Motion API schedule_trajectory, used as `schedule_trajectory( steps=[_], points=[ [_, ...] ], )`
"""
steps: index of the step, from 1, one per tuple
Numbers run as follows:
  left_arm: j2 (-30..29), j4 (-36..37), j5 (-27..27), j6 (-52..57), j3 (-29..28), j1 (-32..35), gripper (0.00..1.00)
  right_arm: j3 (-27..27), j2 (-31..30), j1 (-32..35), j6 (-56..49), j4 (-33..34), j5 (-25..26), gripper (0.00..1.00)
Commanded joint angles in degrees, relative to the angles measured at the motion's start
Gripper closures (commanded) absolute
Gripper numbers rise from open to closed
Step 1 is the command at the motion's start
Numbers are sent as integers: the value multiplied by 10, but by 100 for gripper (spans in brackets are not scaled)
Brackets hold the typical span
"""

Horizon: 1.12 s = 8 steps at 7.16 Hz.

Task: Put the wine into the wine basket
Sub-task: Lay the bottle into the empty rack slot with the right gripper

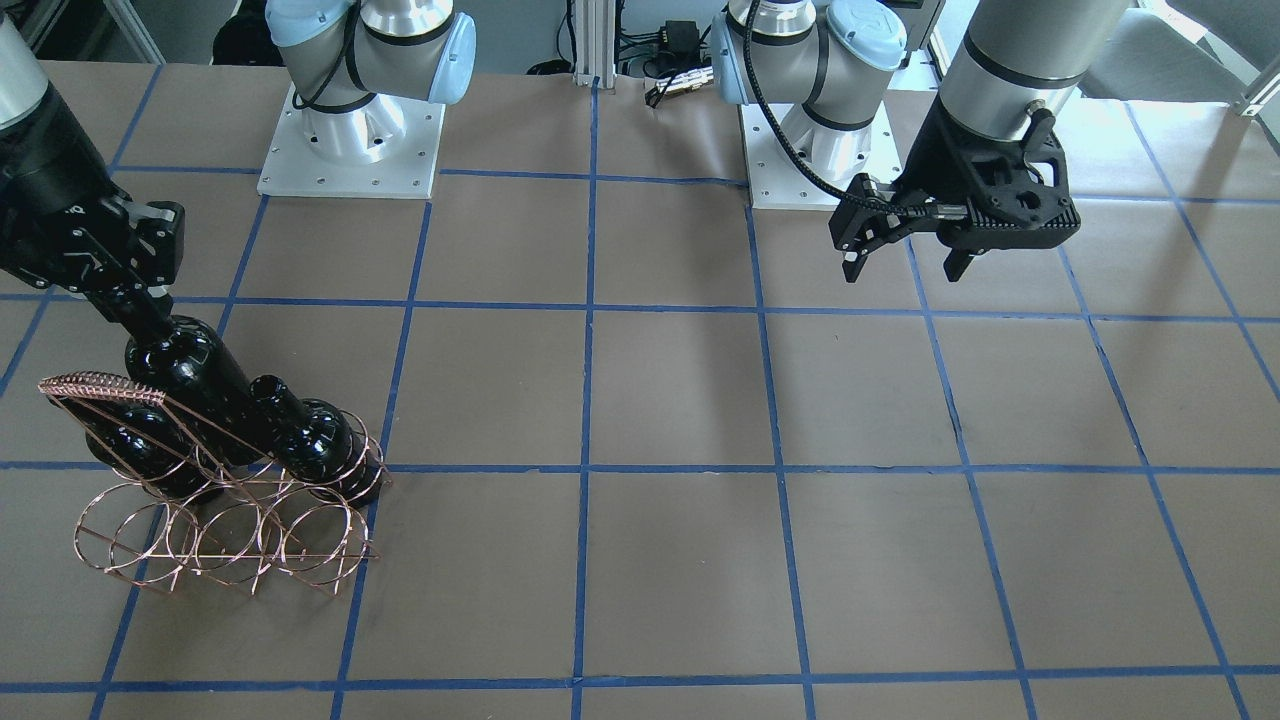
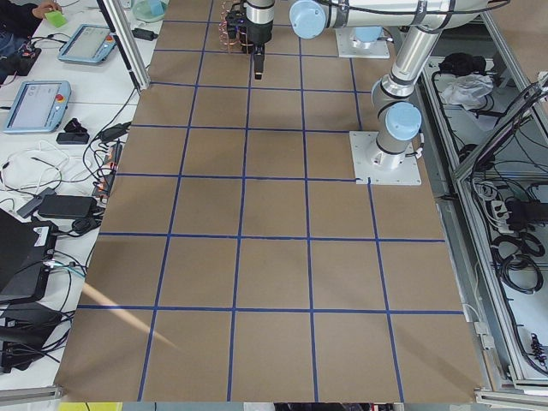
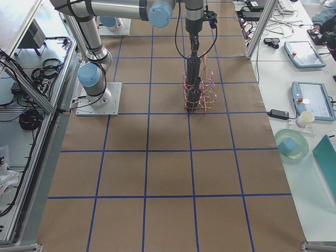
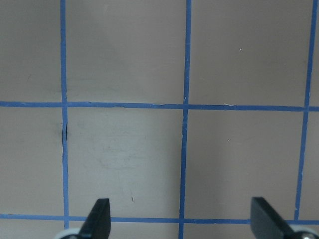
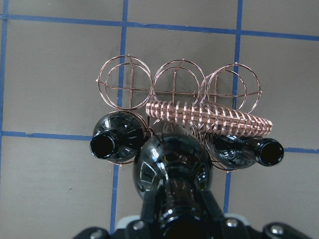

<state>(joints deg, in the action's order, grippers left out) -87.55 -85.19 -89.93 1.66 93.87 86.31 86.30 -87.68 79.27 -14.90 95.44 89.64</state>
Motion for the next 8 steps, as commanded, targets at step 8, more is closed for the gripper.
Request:
schedule_trajectory(
  steps=[8],
  points=[
    [-4,2,2,6,0,-1,0,3,27,-5,-23,12,11,100]
  ],
)
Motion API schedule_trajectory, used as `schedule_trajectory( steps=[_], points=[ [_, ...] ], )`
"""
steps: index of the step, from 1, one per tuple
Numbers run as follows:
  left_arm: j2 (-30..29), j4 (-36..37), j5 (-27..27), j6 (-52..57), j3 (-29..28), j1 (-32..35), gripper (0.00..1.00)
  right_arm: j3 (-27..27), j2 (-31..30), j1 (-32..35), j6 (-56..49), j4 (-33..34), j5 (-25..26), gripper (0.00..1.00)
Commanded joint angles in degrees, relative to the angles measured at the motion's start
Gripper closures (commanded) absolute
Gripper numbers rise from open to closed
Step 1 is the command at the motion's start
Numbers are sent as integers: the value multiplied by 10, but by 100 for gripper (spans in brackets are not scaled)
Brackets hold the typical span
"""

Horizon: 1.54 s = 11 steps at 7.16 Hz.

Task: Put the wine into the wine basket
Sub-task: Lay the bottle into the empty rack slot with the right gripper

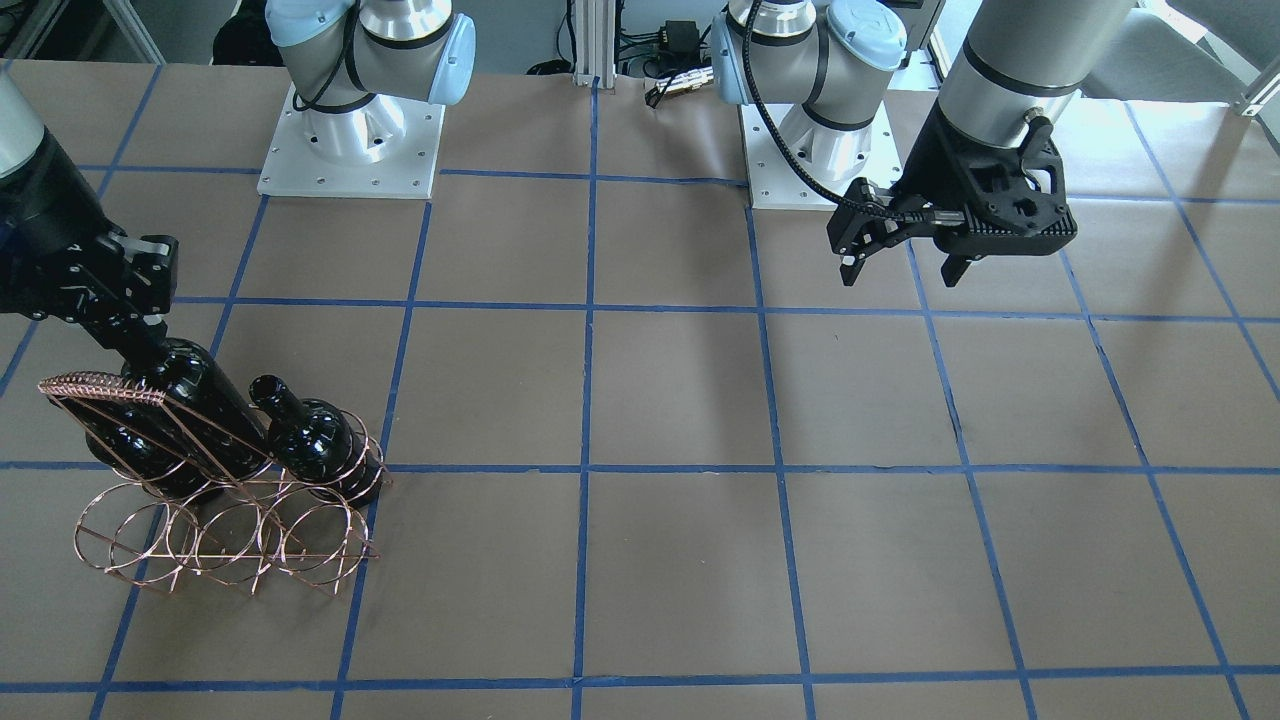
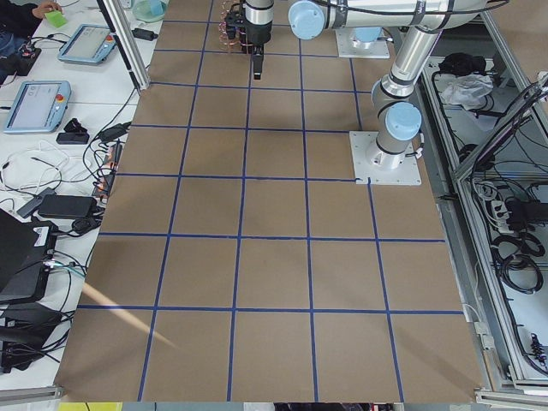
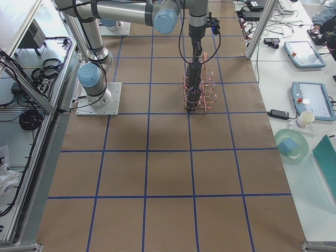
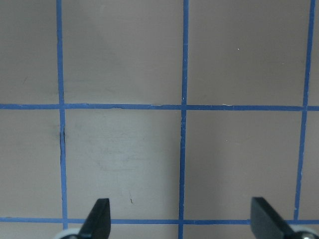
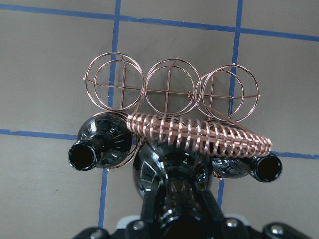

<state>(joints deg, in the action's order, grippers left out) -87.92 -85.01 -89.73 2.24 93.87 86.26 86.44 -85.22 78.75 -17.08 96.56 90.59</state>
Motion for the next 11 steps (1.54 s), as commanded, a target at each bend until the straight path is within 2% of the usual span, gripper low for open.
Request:
schedule_trajectory(
  steps=[1,4,6,11],
  points=[
    [-1,-1,-1,2,0,0,0,1,3,0,-2,1,1,100],
    [-1,-1,-3,4,0,-1,0,11,20,0,-1,1,-2,100],
    [-1,-1,-2,4,0,-1,0,39,27,0,-2,37,-1,100],
    [-2,-1,-4,3,0,-1,0,71,37,-16,2,71,-1,100]
  ],
)
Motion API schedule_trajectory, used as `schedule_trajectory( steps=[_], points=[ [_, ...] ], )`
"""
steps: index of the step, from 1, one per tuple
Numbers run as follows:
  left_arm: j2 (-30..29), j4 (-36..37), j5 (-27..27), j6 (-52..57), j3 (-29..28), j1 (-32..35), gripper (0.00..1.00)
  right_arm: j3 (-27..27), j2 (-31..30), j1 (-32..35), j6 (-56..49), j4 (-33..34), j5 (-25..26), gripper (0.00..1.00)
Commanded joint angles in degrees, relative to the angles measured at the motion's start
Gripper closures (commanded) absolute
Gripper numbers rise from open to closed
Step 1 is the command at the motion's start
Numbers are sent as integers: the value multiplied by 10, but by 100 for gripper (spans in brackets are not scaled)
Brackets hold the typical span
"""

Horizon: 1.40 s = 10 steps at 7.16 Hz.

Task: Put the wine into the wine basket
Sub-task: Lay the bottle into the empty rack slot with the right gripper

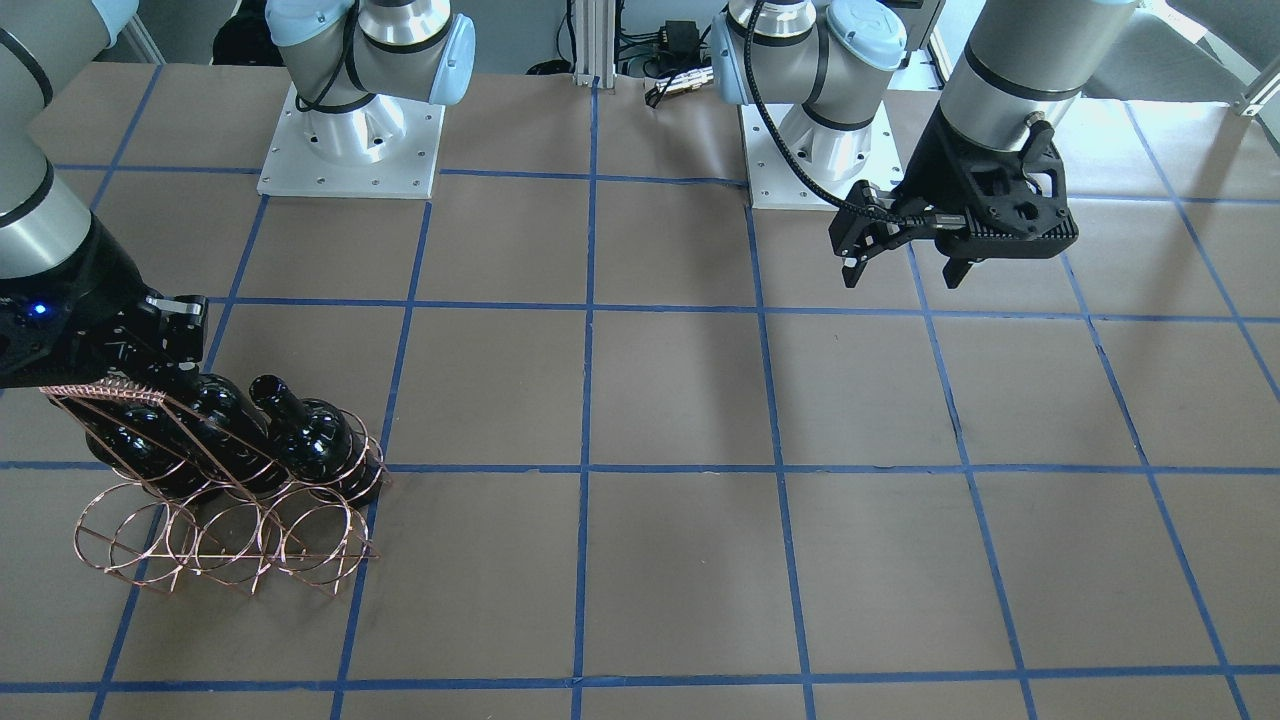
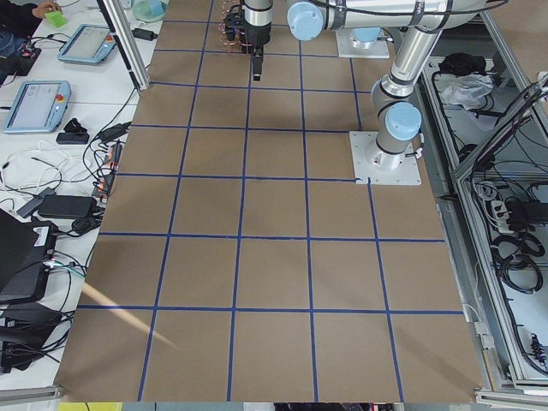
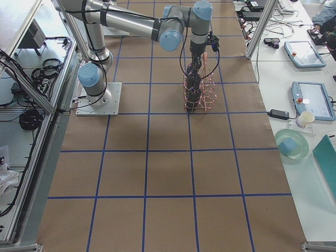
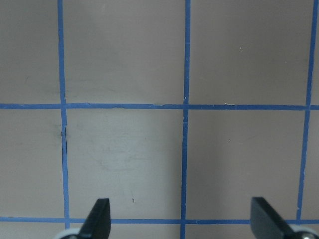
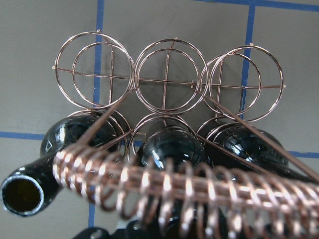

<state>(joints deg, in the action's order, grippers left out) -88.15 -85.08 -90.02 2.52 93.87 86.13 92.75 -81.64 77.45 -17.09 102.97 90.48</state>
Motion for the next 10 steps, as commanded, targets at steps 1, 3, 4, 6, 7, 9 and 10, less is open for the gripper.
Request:
schedule_trajectory(
  steps=[1,3,4,6,7,9,10],
  points=[
    [0,0,-1,1,0,0,0,17,0,-2,7,8,0,100],
    [0,0,-2,2,0,-1,0,28,-2,-2,20,22,1,100],
    [0,0,-2,2,0,-1,0,28,1,-1,21,21,1,99],
    [-1,0,-2,2,0,-1,0,25,-4,0,93,25,-4,3],
    [-1,0,-3,2,0,-1,0,4,-10,3,109,15,1,0],
    [-1,4,-3,2,0,-4,0,-58,-32,12,109,-70,-3,0],
    [-2,4,-3,1,0,-6,0,-68,-57,23,109,-100,-6,0]
  ],
)
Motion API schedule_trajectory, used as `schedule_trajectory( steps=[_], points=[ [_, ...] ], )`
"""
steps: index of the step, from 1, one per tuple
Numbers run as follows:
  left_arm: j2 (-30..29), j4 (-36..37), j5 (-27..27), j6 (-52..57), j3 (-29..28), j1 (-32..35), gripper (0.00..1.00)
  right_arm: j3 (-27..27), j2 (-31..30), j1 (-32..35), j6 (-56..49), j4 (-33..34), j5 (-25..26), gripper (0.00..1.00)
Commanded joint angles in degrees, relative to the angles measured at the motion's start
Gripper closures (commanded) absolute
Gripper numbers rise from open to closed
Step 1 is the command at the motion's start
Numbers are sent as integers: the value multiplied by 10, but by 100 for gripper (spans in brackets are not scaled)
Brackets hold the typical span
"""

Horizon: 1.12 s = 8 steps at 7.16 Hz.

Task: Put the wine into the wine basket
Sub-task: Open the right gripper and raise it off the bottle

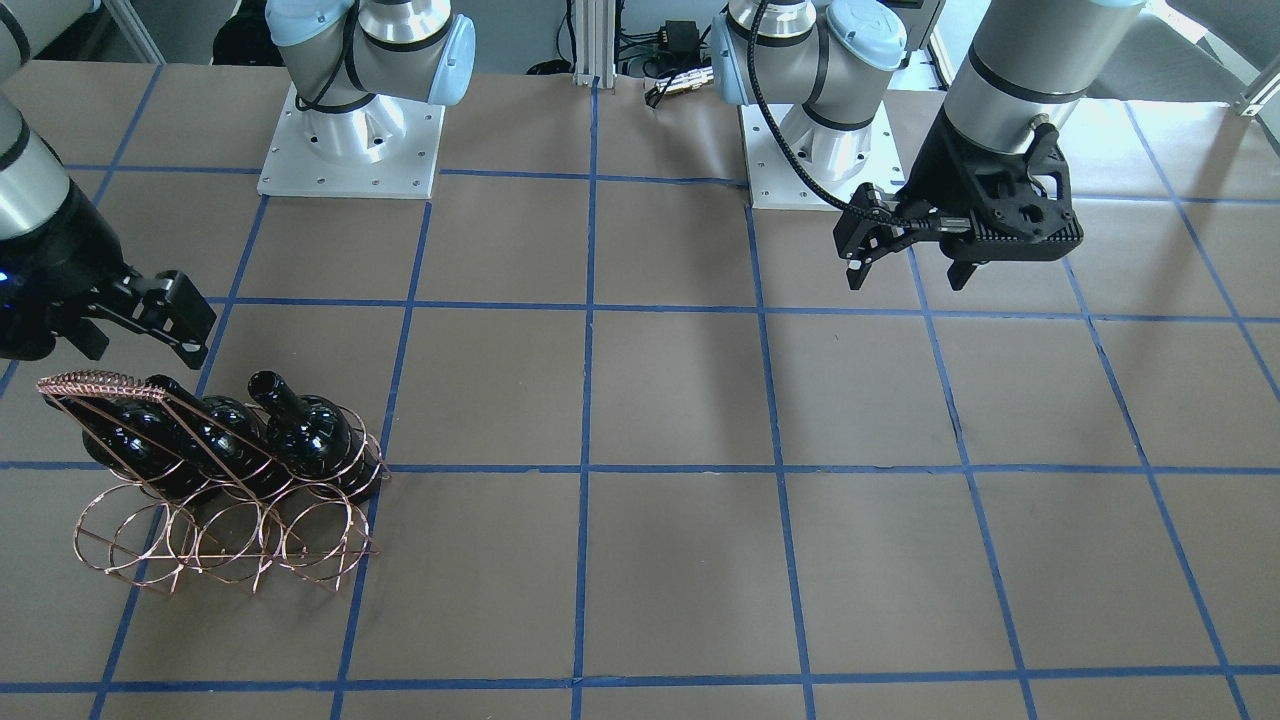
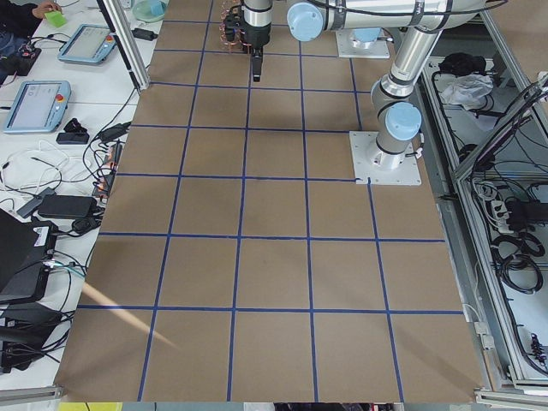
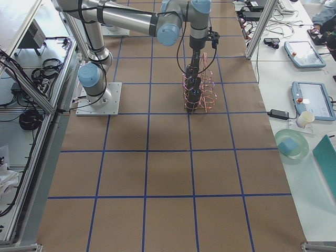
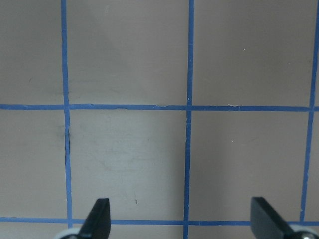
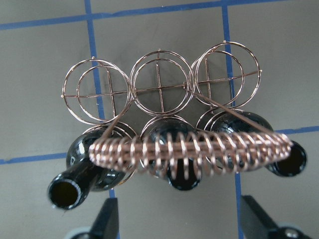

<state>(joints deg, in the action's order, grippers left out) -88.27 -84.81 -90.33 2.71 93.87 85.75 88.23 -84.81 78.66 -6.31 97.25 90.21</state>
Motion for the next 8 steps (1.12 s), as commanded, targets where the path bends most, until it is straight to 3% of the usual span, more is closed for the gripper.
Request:
schedule_trajectory(
  steps=[1,4,5,8],
  points=[
    [-1,1,0,0,0,-2,0,-24,-55,33,5,-56,-5,0],
    [-1,3,-1,-3,-2,-2,0,-38,-98,126,60,-105,-10,0],
    [-1,4,-1,-2,-2,-2,0,-38,-95,129,60,-110,-27,0],
    [-1,6,-2,-1,-2,-2,0,-37,-102,128,59,-145,-11,0]
  ],
)
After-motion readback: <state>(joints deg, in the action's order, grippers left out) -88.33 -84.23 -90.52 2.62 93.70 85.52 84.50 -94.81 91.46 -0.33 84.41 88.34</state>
